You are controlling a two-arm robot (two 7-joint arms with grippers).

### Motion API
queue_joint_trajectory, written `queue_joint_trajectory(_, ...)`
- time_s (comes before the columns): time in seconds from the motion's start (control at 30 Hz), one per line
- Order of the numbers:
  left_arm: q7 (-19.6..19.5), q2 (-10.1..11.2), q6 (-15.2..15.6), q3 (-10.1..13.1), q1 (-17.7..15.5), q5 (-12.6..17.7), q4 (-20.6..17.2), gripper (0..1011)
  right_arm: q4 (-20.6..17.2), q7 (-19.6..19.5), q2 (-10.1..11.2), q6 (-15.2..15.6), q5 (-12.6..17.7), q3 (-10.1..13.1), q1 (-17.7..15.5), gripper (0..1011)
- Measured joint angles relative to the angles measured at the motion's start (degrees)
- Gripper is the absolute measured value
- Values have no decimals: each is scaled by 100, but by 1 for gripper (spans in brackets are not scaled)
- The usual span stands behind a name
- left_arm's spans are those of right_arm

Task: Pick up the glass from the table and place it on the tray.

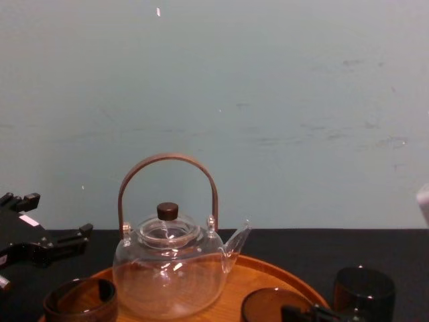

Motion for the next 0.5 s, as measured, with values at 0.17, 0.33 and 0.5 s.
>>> queue_joint_trajectory(0.17,0,0,0,0,0,0,0,1001,75,20,-40,8,-21,-84,65,905)
queue_joint_trajectory(0.33,0,0,0,0,0,0,0,1001,157,40,-86,-1,-38,-164,125,905)
queue_joint_trajectory(0.5,0,0,0,0,0,0,0,1001,234,76,-117,-21,-61,-230,184,905)
